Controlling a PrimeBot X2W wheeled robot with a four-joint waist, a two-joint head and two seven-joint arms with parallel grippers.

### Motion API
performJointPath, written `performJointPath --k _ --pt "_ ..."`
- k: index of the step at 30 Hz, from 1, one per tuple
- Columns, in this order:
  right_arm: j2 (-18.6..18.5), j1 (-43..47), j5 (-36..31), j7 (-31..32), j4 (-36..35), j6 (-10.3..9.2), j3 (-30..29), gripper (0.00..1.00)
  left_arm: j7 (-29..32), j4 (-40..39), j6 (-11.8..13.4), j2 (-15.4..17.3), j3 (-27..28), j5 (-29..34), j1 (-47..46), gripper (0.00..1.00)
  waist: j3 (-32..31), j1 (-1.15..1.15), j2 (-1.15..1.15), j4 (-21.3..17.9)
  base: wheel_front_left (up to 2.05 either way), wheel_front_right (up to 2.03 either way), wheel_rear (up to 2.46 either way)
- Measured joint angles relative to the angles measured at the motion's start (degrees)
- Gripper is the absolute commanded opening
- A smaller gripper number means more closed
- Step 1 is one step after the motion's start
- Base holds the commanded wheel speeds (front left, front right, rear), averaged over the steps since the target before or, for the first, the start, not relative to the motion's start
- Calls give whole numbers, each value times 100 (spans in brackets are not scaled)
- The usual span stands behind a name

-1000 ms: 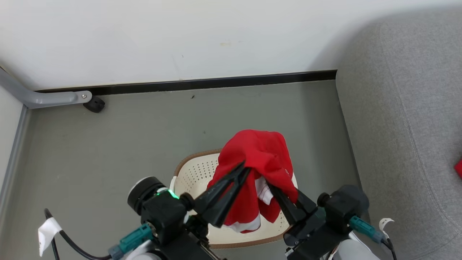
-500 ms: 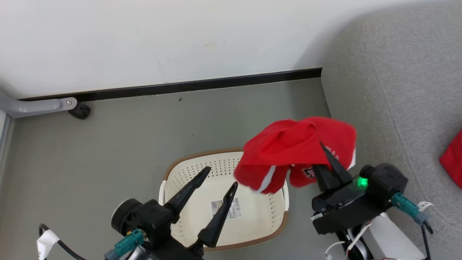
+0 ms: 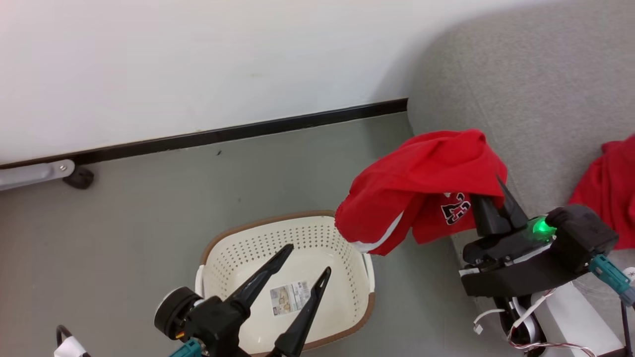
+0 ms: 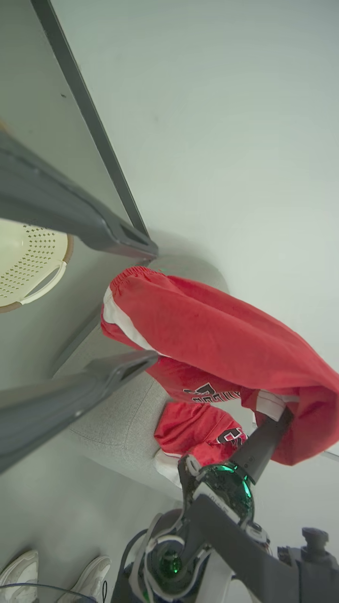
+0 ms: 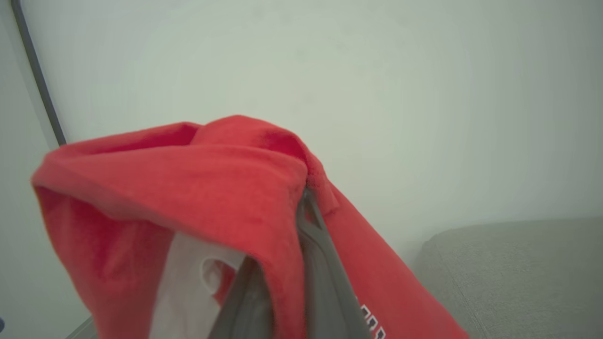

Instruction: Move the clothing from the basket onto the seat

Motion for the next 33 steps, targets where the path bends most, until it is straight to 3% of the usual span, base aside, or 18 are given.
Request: performJointPath --k 5,19,27,33 --pt "-14 56 -35 0 -162 -131 -81 0 -52 -74 7 45 -7 36 70 100 -34 0 0 -231 0 0 0" --pt "-110 433 -58 0 -630 -245 -364 0 -122 -365 149 136 -16 290 201 100 -153 0 0 -1241 0 0 0" --pt "-238 568 70 0 -827 -288 -764 0 -108 -404 201 129 -35 333 208 100 -185 0 0 -1865 0 0 0" --pt "-298 656 420 0 -872 -307 -1214 0 13 -419 196 -22 -204 333 194 100 -127 0 0 -2053 0 0 0"
